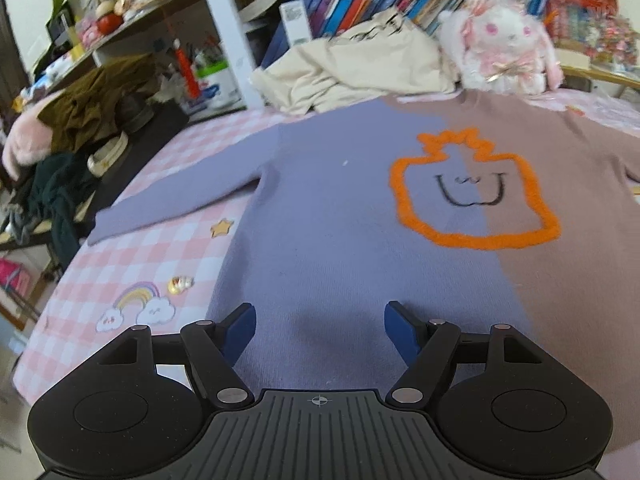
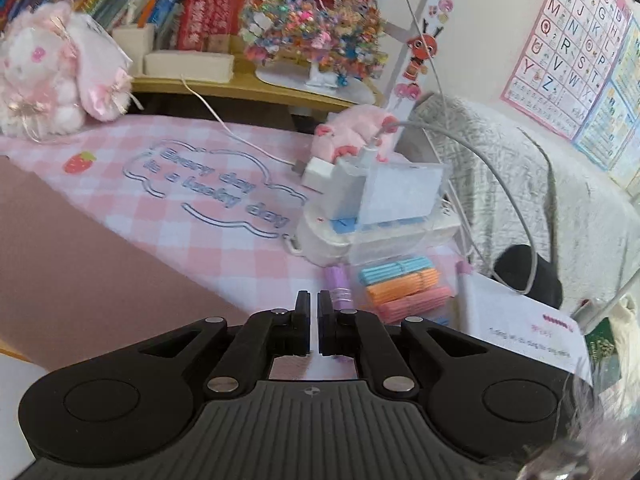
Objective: Fold clothes
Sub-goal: 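Grasp the mauve sleeve cuff with the right gripper and stretch it outward, then release the mauve sleeve and smooth the sweater hem with the right gripper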
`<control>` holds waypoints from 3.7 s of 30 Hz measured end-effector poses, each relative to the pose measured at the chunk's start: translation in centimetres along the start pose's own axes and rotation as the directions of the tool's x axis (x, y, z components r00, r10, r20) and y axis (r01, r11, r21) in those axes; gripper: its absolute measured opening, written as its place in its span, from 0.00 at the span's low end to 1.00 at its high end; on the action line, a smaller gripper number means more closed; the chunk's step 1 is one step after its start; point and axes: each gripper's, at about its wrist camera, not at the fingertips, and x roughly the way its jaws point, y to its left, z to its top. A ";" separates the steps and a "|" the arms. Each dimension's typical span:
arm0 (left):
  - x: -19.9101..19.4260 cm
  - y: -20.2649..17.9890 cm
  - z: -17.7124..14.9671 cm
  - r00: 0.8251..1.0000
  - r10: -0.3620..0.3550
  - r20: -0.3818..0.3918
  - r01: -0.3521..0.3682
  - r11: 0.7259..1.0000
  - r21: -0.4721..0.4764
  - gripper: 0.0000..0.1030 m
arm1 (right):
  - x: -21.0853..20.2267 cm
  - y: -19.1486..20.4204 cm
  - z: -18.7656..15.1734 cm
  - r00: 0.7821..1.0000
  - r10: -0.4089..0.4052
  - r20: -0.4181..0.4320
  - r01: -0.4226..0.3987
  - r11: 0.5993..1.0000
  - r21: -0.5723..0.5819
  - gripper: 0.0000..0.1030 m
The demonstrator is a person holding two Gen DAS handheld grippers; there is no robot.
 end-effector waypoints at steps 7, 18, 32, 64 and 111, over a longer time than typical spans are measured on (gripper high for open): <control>0.5 0.9 0.6 0.998 -0.043 0.055 0.040 0.997 0.066 0.71 | -5.7 6.1 -1.3 0.988 0.148 0.043 -0.147 0.989 -0.025 0.27; 1.0 7.0 -0.2 0.990 -0.117 0.082 0.111 0.991 0.073 0.71 | -13.3 19.4 -7.4 0.956 0.294 -0.022 -0.294 0.956 -0.010 0.47; 2.1 12.4 -2.7 0.955 -0.296 0.014 0.296 0.955 -0.004 0.71 | -18.0 23.7 -14.2 0.966 0.240 -0.091 -0.218 0.954 0.207 0.48; 2.5 12.4 -3.2 0.896 -0.443 -0.038 0.437 0.893 -0.107 0.07 | -17.3 25.4 -14.1 0.968 0.232 -0.091 -0.219 0.967 0.134 0.09; -0.1 10.3 -2.5 0.949 -0.315 -0.008 0.313 0.945 -0.099 0.35 | -17.3 24.7 -13.6 0.957 0.276 -0.086 -0.270 0.960 0.078 0.42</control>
